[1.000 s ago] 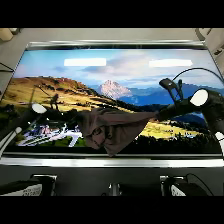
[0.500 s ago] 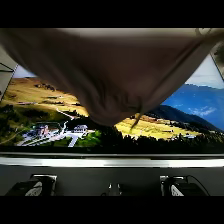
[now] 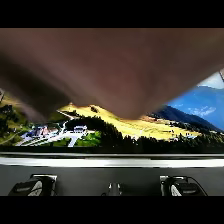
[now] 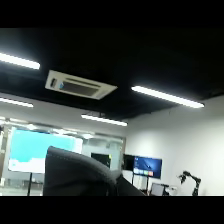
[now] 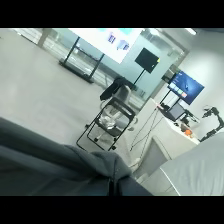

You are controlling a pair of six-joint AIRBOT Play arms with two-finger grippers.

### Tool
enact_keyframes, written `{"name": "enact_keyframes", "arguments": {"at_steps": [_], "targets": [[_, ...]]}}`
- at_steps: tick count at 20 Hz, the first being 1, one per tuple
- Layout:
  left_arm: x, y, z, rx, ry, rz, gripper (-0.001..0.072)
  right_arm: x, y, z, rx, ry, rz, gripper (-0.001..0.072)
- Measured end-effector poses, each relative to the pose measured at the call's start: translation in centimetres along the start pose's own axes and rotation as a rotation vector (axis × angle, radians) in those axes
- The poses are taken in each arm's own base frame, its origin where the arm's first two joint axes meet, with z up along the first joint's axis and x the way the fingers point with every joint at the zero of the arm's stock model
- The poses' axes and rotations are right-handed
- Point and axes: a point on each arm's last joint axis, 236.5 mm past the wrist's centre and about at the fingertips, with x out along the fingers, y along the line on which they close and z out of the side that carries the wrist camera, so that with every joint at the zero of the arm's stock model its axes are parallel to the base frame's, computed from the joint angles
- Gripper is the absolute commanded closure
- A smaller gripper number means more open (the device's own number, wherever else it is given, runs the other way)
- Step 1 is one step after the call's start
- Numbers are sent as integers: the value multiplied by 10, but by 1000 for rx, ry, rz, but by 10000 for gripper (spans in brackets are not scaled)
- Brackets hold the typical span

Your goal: Fold the shirts.

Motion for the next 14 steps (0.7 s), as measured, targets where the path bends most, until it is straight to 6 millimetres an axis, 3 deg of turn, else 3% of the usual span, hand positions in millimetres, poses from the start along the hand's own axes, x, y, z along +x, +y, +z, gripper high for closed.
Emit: {"name": "enact_keyframes", "arguments": {"at_steps": [4,7,9,14], "targets": [[16,19,-11,-15,4,31,668,16,13,-24,-8,97,47,691],[38,46,-46,-17,83,69,667,46,38,-69,-22,263,136,691],[57,71,-93,-31,199,95,668,75,68,-112,-27,412,230,691],[88,143,-270,-119,585,148,667,160,165,-249,-8,771,459,690]]}}
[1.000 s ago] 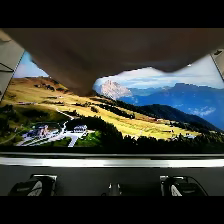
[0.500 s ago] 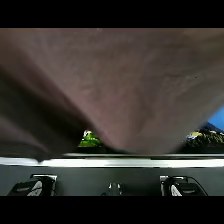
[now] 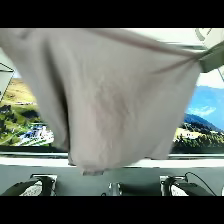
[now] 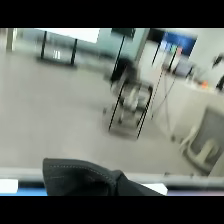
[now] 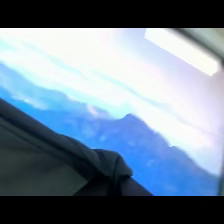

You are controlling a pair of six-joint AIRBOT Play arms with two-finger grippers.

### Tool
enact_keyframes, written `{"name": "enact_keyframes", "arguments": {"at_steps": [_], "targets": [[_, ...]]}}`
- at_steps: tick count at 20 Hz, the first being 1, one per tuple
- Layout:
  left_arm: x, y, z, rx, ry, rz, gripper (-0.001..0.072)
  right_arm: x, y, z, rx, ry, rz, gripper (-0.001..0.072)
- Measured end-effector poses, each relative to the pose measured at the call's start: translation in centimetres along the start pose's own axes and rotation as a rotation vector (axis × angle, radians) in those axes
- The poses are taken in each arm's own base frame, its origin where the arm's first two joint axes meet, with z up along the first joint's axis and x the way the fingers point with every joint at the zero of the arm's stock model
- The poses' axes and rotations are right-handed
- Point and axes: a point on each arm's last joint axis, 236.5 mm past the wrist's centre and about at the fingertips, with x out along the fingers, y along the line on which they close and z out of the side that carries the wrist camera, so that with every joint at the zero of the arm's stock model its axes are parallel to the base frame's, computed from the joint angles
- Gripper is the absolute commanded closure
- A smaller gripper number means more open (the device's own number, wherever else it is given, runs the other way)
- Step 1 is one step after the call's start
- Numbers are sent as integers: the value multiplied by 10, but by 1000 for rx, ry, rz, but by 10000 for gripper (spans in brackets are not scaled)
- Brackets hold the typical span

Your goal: Fold the shirts.

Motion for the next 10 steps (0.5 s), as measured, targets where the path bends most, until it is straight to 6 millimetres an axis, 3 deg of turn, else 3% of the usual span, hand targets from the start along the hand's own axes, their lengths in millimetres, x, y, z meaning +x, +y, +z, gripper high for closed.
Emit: {"name": "enact_keyframes", "arguments": {"at_steps": [3,5,7,9,10], "targets": [[59,44,-79,-43,195,27,666,104,23,-16,80,128,91,691],[88,64,-143,-82,350,27,667,155,47,-32,132,204,166,691],[103,72,-214,-124,538,3,667,192,72,-47,176,266,242,691],[107,68,-277,-163,715,-37,643,212,88,-58,200,309,290,687],[106,65,-304,-180,794,-56,513,217,93,-61,208,321,304,619]]}}
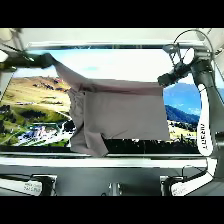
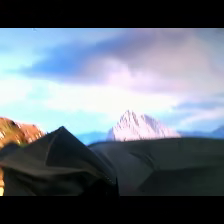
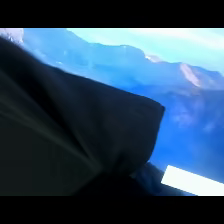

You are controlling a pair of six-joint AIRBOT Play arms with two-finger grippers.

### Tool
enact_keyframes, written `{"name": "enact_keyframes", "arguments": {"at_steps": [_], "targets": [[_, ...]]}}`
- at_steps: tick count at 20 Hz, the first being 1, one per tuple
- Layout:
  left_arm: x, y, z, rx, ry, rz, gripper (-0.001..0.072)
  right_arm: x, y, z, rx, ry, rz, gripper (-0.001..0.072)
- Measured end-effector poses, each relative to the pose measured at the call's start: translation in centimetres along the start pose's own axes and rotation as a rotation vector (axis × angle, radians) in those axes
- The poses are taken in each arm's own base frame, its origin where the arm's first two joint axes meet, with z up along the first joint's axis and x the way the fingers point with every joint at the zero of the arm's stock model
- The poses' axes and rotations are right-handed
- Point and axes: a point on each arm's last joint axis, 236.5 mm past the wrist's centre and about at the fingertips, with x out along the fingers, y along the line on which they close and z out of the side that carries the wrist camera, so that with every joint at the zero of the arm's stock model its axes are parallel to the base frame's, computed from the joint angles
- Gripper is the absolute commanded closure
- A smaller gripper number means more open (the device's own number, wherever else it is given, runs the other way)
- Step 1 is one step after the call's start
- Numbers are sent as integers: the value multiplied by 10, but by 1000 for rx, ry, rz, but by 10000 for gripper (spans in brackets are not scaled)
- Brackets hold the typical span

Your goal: Fold the shirts.

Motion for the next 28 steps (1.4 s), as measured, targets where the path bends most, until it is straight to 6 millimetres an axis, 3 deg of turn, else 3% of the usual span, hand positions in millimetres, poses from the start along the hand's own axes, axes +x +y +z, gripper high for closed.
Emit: {"name": "enact_keyframes", "arguments": {"at_steps": [1,2,4,6,10,12,14,16,20,23,26,28], "targets": [[16,0,-19,-19,74,-17,237,5,2,-2,3,12,12,447],[26,-1,-34,-45,134,-31,120,8,4,-5,1,25,20,336],[37,-3,-62,-91,246,-47,242,6,5,-12,-31,57,25,317],[31,6,-85,-102,346,-14,258,-5,-4,-29,-79,117,3,280],[-12,32,-128,-59,527,142,259,-31,-41,-85,-20,272,-3,288],[-28,30,-153,-44,577,176,403,-40,-57,-118,40,341,8,333],[-37,27,-194,-21,645,186,378,-46,-65,-150,93,401,25,335],[-37,28,-240,4,693,191,238,-46,-64,-169,125,428,53,335],[-27,29,-317,78,769,177,234,-40,-51,-187,151,446,120,335],[-16,25,-345,133,779,164,234,-38,-46,-191,154,447,146,335],[-2,19,-349,173,733,155,235,-36,-43,-192,151,446,160,320],[6,14,-348,190,703,147,237,-33,-42,-198,151,463,166,261]]}}
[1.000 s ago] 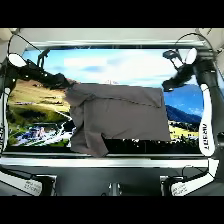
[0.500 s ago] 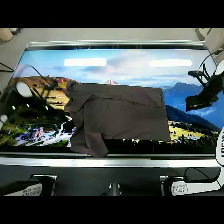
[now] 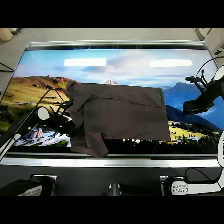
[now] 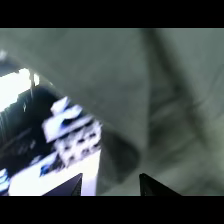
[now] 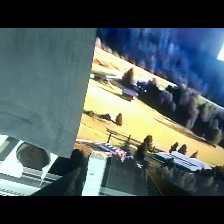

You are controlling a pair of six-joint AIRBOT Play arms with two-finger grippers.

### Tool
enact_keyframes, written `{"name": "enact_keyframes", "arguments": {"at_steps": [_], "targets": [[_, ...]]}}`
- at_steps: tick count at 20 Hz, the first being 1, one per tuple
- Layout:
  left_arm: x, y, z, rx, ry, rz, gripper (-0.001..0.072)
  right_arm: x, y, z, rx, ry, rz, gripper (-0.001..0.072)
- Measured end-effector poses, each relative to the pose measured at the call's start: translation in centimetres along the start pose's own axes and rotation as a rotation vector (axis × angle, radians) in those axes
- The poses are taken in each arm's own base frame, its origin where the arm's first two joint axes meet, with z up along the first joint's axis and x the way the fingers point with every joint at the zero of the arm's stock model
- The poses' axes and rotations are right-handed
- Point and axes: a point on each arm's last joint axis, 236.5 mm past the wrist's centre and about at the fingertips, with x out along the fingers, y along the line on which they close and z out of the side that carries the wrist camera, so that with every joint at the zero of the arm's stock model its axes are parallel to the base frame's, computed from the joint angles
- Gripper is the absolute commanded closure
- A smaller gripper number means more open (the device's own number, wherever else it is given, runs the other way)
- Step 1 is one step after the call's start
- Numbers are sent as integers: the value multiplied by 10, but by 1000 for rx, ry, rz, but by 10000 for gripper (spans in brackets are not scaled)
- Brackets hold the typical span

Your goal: Fold the shirts.

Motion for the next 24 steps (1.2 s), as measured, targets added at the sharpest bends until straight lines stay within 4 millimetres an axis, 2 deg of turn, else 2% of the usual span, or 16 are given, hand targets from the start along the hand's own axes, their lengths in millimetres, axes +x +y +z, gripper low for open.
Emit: {"name": "enact_keyframes", "arguments": {"at_steps": [1,2,3,4,6,10,13,19,24], "targets": [[1,-2,2,1,-9,-4,260,5,0,-4,1,16,6,260],[3,-4,4,1,-18,-7,324,12,2,-9,-1,37,17,260],[5,-5,5,-3,-21,-13,326,19,4,-14,-2,59,29,260],[7,-8,6,-7,-20,-22,411,27,8,-20,-6,86,44,259],[12,-10,6,-19,-16,-36,671,43,13,-34,-8,139,73,201],[16,-12,6,-30,-14,-50,666,78,31,-60,-23,227,149,202],[11,-13,9,-28,-31,-50,666,97,46,-69,-27,239,209,202],[-3,-18,16,-18,-80,-51,667,118,66,-63,-3,185,283,204],[-13,-24,20,-23,-116,-63,667,127,82,-59,38,155,338,219]]}}
